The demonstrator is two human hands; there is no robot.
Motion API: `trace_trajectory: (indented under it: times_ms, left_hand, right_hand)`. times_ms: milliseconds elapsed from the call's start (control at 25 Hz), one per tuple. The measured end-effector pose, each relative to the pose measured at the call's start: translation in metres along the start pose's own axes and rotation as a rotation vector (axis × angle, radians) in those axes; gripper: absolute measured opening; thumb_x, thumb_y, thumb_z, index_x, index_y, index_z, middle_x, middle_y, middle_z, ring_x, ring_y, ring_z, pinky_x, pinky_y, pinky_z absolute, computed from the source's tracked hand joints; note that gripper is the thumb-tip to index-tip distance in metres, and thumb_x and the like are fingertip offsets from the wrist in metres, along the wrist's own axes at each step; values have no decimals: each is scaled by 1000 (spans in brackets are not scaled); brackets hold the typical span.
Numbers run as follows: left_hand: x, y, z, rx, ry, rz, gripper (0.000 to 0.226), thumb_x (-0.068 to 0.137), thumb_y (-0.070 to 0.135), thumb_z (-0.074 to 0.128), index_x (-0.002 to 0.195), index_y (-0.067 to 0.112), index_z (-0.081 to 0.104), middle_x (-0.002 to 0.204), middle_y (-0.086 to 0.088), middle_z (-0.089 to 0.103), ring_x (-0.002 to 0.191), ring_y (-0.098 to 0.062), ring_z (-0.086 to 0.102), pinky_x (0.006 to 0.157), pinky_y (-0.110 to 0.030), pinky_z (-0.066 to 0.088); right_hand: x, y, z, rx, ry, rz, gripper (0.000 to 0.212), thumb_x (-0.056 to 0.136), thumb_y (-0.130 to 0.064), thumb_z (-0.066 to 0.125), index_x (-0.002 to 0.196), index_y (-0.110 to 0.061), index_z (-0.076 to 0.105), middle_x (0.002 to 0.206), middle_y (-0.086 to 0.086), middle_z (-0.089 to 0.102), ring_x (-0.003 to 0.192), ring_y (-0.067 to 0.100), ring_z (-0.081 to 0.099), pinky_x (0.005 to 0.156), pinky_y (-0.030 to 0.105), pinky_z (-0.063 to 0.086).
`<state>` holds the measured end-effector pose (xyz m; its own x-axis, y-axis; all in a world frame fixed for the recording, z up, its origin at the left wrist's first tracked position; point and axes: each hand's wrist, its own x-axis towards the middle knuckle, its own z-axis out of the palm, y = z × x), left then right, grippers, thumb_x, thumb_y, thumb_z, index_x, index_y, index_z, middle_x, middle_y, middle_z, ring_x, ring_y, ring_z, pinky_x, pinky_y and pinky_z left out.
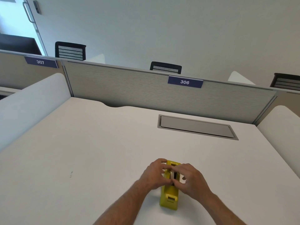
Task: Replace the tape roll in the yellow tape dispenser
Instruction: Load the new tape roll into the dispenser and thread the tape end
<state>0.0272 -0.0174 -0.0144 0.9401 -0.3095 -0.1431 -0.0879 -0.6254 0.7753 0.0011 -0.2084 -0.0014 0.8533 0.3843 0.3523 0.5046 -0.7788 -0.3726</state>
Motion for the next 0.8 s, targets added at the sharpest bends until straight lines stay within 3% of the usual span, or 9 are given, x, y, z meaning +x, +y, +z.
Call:
trace_trajectory:
  times_ms: [320, 800]
  left_hand:
    - [0, -1, 2, 4, 14, -3, 68, 65, 47, 87, 127, 36, 63, 144, 17, 43, 104, -8, 58, 86, -23, 52]
    - [0, 0, 2, -6, 10, -8, 65, 65, 44, 87, 125, 36, 65, 144, 17, 43, 104, -8, 58, 87, -25, 53]
  right_hand:
    - [13, -5, -4, -20, -11, 2, 5, 71, -25, 79, 75, -27, 77, 83, -11, 72, 78, 9, 62, 55, 29, 55]
    - [16, -2, -4, 33, -77, 14, 4, 79, -25, 76, 82, -26, 78, 82, -11, 68, 78, 4, 56, 59, 26, 51]
